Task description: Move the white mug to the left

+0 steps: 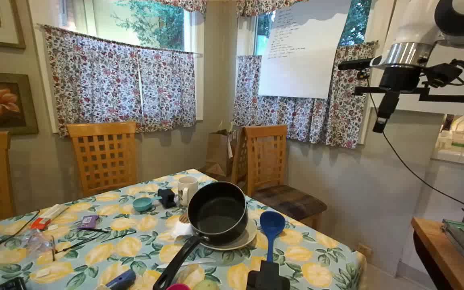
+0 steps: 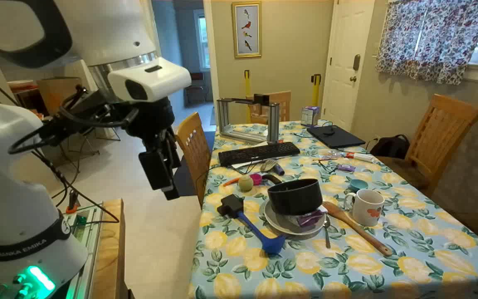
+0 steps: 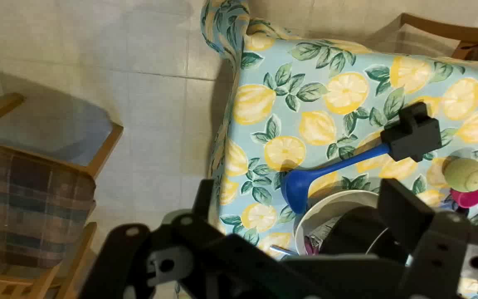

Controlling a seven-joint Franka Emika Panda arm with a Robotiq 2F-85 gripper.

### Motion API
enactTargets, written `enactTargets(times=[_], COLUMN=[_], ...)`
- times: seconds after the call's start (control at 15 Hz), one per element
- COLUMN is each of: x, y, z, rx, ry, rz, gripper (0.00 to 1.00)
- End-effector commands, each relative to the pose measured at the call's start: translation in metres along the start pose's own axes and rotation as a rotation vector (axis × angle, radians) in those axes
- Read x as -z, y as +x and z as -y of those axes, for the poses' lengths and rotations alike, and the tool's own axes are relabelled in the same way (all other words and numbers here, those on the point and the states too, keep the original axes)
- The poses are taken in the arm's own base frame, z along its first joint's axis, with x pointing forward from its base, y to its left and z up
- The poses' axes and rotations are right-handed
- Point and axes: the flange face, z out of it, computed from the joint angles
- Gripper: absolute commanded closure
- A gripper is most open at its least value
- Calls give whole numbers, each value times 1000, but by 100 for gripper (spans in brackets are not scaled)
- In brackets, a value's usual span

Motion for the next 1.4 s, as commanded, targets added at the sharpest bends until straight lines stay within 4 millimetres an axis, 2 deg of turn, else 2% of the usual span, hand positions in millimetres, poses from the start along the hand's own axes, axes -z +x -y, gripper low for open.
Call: enactTargets(times=[0.0,0.67,0.87,0.93,1.07,1.27,1.33], x=[1,1,10,19,30,48,55], y=[0,0,35,47,80,134,153], z=[0,0,-2,-39,-54,-64,-60], rx=[0,0,0,6,16,34,59], ry=[0,0,-10,-24,-47,-76,-86], rz=[1,1,-42,-61,-90,-133,-143], gripper=[0,0,0,0,0,0,0])
